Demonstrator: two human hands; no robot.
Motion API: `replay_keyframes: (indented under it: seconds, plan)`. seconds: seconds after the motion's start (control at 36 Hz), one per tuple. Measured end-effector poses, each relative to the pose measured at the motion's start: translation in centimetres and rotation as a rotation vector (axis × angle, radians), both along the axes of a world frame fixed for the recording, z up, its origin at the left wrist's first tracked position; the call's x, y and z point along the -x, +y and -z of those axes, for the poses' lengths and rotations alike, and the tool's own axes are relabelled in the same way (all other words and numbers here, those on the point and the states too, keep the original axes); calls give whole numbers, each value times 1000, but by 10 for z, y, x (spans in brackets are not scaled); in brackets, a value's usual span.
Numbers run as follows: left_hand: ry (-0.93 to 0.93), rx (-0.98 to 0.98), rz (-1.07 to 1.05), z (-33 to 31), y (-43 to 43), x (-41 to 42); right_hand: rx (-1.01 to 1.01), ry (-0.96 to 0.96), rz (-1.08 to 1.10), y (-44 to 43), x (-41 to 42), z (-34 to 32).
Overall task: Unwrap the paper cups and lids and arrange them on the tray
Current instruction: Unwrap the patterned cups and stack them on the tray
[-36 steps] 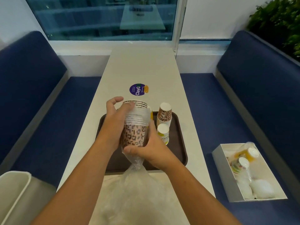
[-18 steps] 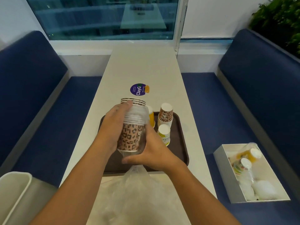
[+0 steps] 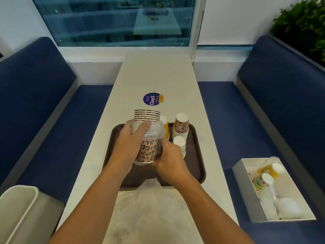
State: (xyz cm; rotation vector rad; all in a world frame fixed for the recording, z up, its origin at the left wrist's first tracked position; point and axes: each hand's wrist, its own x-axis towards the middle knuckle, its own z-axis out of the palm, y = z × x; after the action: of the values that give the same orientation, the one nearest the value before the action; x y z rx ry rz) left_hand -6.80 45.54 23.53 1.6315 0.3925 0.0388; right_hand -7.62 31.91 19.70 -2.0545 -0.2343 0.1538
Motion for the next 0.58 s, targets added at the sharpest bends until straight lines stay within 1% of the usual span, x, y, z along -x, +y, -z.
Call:
replay_keyframes:
  seconds: [0.11, 0.22, 0.31, 0.42, 0.44, 0.5, 0.56, 0.58]
  plan:
    - [-29, -42, 0, 3, 0, 4, 67, 44, 27, 2, 4, 1]
    - [-117, -103, 3, 1, -2, 9, 193, 42, 35, 7, 7, 2]
    - [-199, -126, 21, -4, -6, 13, 219, 49, 43, 7, 9, -1]
    - [-241, -148, 51, -5, -7, 16, 203, 29, 13, 2, 13, -10]
    - [-250, -166, 42, -5, -7, 17, 181, 31, -26, -2, 13, -14]
    - [-260, -195, 10, -3, -3, 16, 178, 92, -194, -12, 10, -24]
    - [-249, -213, -12, 0, 3, 17, 300, 129, -368, -31, 3, -34]
    - [-241, -220, -11, 2, 6, 17, 370, 114, -397, -41, -2, -39]
